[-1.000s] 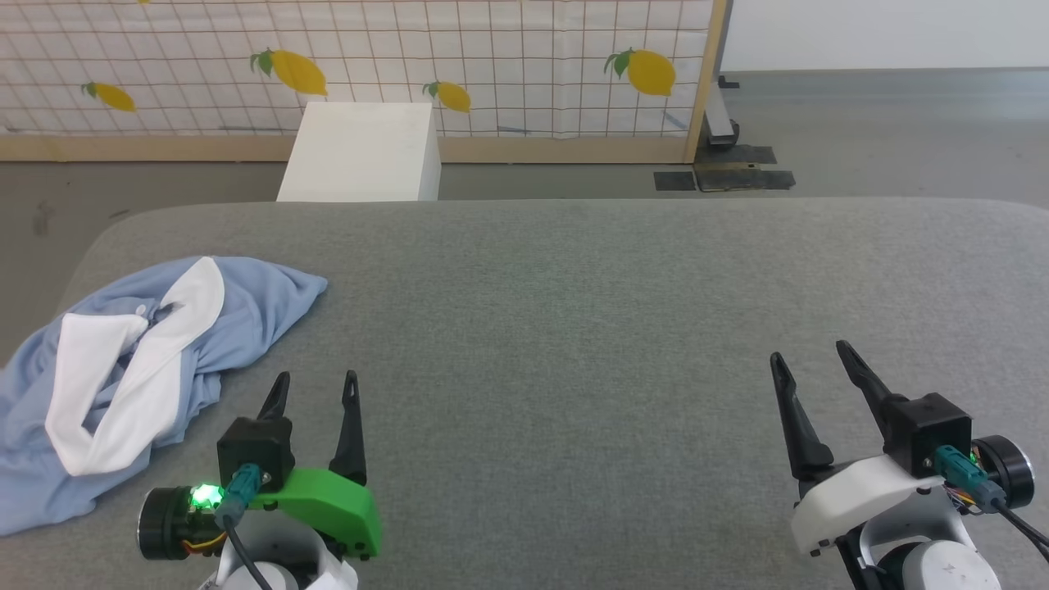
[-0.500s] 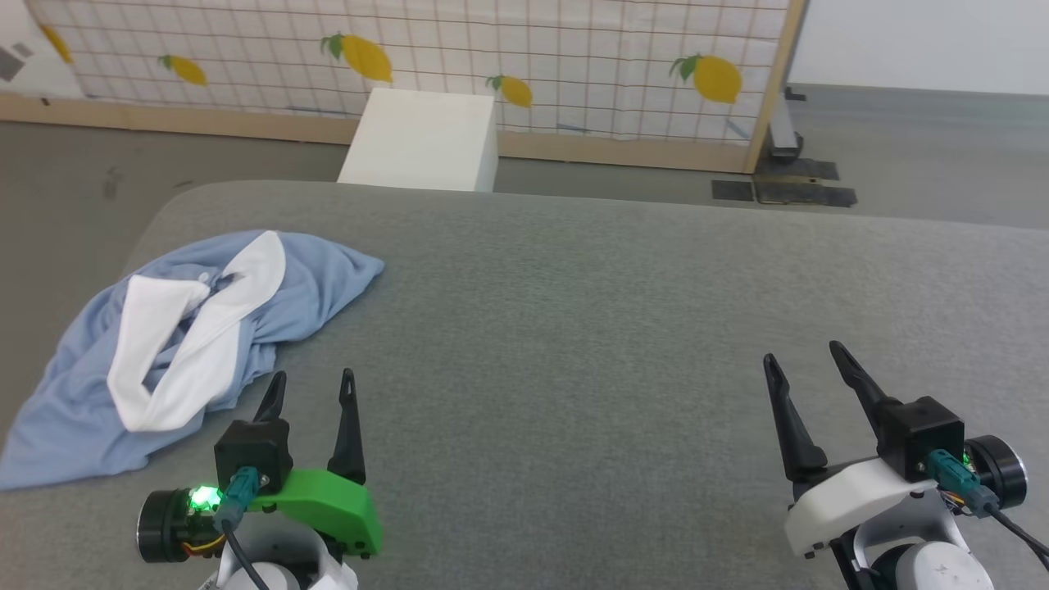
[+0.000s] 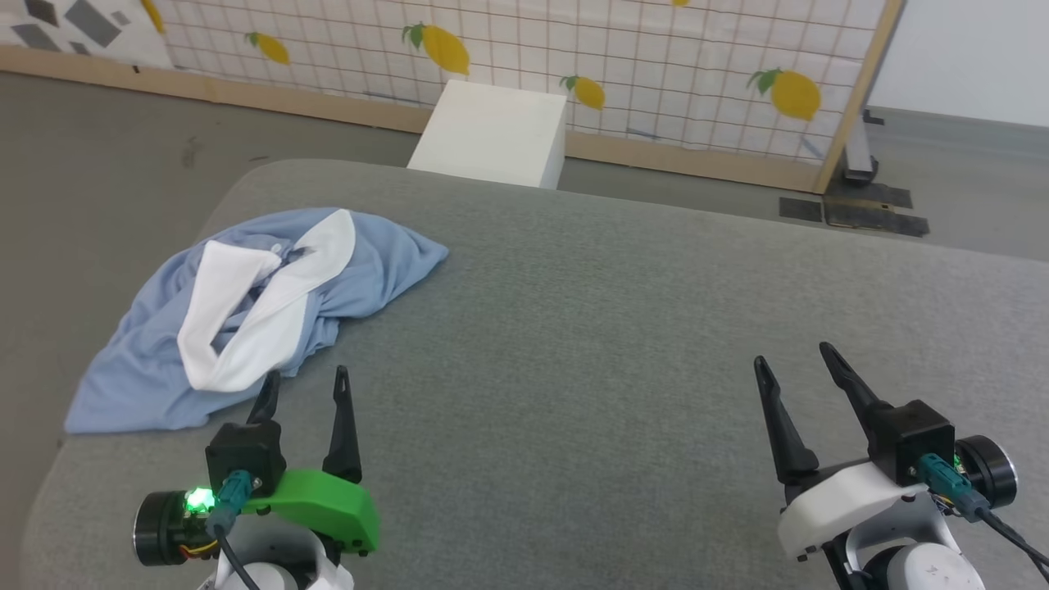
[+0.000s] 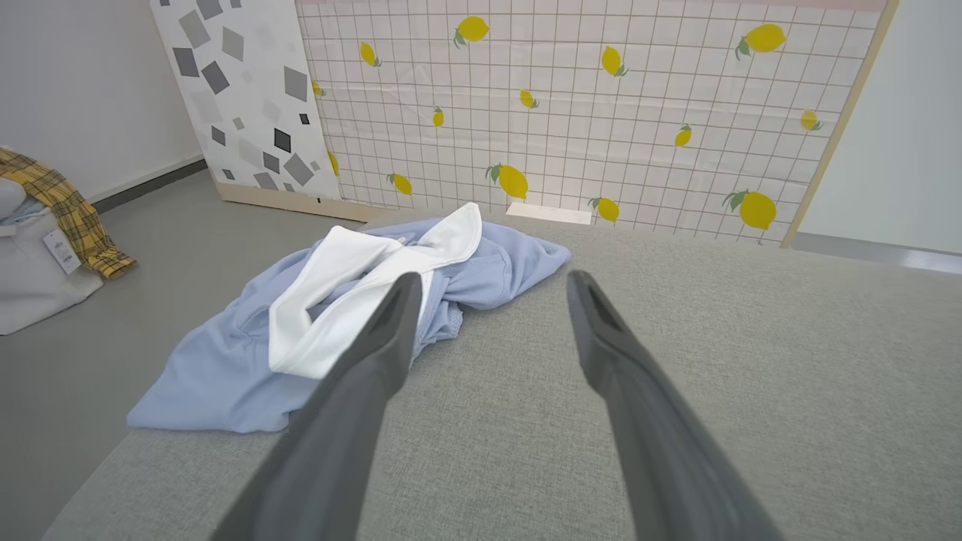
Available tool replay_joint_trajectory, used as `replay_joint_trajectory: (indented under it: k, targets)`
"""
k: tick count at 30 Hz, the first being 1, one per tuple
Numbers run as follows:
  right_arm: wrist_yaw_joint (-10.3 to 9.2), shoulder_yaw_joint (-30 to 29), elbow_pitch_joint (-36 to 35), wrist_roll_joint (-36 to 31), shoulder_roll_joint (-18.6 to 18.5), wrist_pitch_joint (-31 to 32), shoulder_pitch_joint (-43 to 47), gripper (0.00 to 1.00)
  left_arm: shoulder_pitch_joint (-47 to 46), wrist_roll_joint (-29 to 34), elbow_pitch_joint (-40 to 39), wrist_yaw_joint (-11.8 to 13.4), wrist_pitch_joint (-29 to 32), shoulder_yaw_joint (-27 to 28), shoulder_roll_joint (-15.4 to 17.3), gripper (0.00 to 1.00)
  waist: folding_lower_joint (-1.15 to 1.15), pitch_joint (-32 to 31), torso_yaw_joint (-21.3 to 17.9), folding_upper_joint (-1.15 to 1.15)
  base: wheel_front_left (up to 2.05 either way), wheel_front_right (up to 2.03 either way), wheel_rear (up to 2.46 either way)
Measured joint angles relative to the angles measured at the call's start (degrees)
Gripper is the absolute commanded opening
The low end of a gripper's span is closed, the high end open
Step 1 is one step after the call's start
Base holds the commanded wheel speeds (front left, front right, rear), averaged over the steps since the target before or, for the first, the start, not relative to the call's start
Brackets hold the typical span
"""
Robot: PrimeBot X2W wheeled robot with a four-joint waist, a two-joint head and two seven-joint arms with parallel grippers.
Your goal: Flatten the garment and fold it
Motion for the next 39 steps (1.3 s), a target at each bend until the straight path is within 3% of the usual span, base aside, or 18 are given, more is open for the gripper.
replay_joint_trajectory:
  k: [39]
  targets:
    - [0.00, 2.18, 3.00, -1.44, 0.01, -3.26, -0.81, 1.00, 0.89, -4.16, 0.02, 5.06, -2.75, -2.54, 3.07, 1.00, 0.00, -0.30, 13.00, 0.00, 0.00, 0.00, 0.00]
